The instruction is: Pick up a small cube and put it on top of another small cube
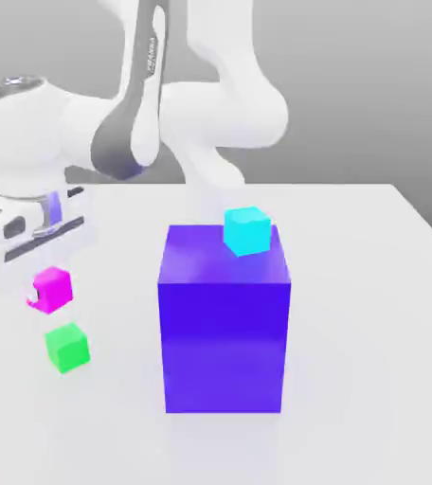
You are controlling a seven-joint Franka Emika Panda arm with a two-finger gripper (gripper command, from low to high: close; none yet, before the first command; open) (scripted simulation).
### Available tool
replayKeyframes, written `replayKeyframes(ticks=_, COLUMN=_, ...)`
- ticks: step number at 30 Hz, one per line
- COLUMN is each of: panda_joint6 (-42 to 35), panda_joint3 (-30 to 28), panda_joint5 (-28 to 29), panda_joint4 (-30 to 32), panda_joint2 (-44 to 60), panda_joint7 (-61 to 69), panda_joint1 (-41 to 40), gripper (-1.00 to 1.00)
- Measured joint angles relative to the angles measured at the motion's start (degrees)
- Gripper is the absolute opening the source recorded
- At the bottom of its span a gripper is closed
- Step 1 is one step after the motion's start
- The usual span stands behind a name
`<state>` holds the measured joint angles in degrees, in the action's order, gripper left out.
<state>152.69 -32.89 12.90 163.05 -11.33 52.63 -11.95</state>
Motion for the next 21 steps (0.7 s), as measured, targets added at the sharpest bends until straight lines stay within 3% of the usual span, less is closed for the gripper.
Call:
replayKeyframes(ticks=13, panda_joint6=6.4, panda_joint3=-2.5, panda_joint5=-14.1, panda_joint4=-0.8, panda_joint2=8.0, panda_joint7=10.9, panda_joint1=6.1, gripper=-1.0)
replayKeyframes(ticks=21, panda_joint6=13.4, panda_joint3=0.1, panda_joint5=-25.9, panda_joint4=-0.4, panda_joint2=15.8, panda_joint7=19.2, panda_joint1=6.0, gripper=-1.0)
